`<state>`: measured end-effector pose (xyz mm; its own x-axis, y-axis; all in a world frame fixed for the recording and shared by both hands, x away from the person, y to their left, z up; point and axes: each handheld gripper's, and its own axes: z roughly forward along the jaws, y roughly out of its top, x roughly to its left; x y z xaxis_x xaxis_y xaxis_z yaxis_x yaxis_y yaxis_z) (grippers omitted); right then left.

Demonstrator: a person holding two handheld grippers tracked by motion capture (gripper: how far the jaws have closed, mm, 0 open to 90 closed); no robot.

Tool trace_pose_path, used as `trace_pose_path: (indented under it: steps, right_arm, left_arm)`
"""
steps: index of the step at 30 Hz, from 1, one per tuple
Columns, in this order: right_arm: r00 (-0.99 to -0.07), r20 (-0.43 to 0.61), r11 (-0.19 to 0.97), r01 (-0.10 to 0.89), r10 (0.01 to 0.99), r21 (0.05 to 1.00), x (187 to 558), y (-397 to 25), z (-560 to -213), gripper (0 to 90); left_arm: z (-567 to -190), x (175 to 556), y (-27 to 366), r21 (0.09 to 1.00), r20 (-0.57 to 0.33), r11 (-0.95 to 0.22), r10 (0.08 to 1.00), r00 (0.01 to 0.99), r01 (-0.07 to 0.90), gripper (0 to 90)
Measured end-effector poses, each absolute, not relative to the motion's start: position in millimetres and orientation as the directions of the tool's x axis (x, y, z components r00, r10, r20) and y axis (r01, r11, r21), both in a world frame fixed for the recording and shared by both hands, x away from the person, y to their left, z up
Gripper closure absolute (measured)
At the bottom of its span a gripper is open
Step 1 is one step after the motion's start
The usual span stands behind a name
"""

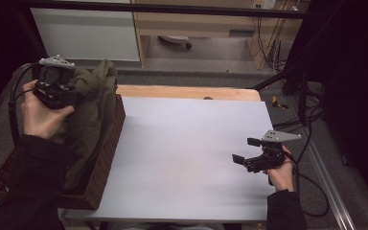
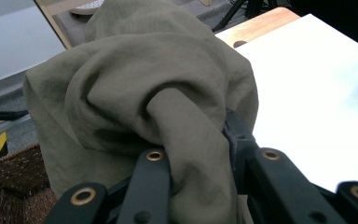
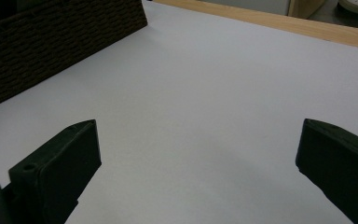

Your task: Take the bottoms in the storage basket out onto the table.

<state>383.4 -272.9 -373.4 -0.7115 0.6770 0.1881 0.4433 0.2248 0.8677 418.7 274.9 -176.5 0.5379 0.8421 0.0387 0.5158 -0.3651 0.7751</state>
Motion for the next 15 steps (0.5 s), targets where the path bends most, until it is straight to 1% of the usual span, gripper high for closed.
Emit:
trace_pose_path:
  steps: [15]
  right_arm:
    - [-0.713,0.187,0.227,0.443,0.676,0.867,383.6,-272.8,-373.6,0.6]
  left_arm:
    - [-168.2,424.4,270.3,0.781,0.042,-0.362,0.844,0.534,0.51,75.2]
